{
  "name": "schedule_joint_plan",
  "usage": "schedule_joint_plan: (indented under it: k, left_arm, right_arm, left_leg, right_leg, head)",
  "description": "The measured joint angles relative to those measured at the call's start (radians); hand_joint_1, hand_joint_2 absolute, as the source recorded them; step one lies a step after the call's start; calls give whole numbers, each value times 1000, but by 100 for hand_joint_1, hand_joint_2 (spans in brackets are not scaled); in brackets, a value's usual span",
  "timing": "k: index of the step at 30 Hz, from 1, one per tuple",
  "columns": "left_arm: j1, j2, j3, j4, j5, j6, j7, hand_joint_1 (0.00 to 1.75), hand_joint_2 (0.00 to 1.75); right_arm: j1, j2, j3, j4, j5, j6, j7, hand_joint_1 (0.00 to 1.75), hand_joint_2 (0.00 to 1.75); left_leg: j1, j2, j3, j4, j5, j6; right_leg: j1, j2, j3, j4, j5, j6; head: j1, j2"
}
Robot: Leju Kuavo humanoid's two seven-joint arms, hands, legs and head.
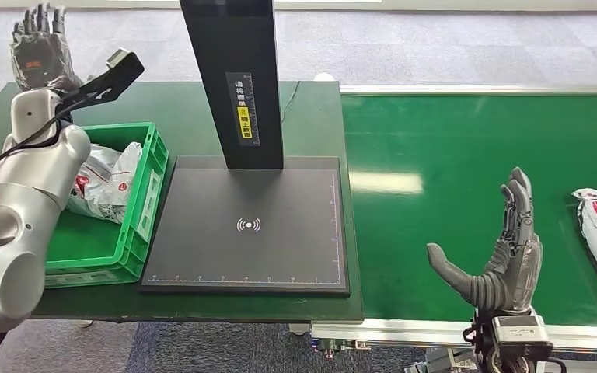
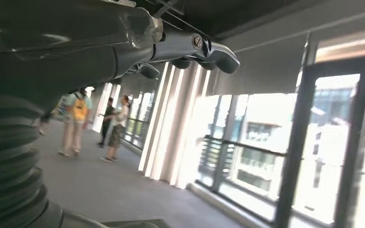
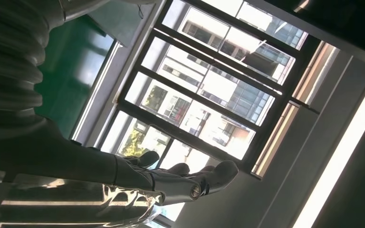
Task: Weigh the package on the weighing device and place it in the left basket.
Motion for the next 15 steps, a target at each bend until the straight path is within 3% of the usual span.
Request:
schedule_joint_plan:
  k: [4,7,10,13,15]
  left_arm:
    - [55,-21,32,-60,185,105,-201,0,175]
    - [130,-51,50,-137,410,120,-388,0,175]
    - [262,-99,48,-252,749,60,-554,0,175]
    - [384,-136,14,-349,971,-33,-612,0,175]
    - [448,-150,-24,-399,1046,-90,-627,0,175]
  right_arm:
    - [8,4,-2,-5,-1,-2,-3,0,175]
    - [9,4,-2,-5,-13,-11,-3,0,175]
    - [10,2,-1,-4,-32,-23,-3,0,175]
    - [9,-1,-1,-1,-55,8,6,0,175]
    - [3,-4,0,13,-130,103,47,0,175]
  left_leg:
    - [0,0,0,0,0,0]
    - [-1,0,1,0,0,0]
    - [-2,0,2,0,0,0]
    - [-1,0,1,0,0,0]
    - [-1,1,1,0,0,0]
  right_leg:
    - [0,0,0,0,0,0]
    - [-1,0,1,0,0,0]
    - [-2,0,1,0,0,0]
    - [-2,0,1,0,0,0]
    - [-2,0,1,0,0,0]
  head:
    - [0,0]
    - [0,0]
    - [0,0]
    - [0,0]
    - [0,0]
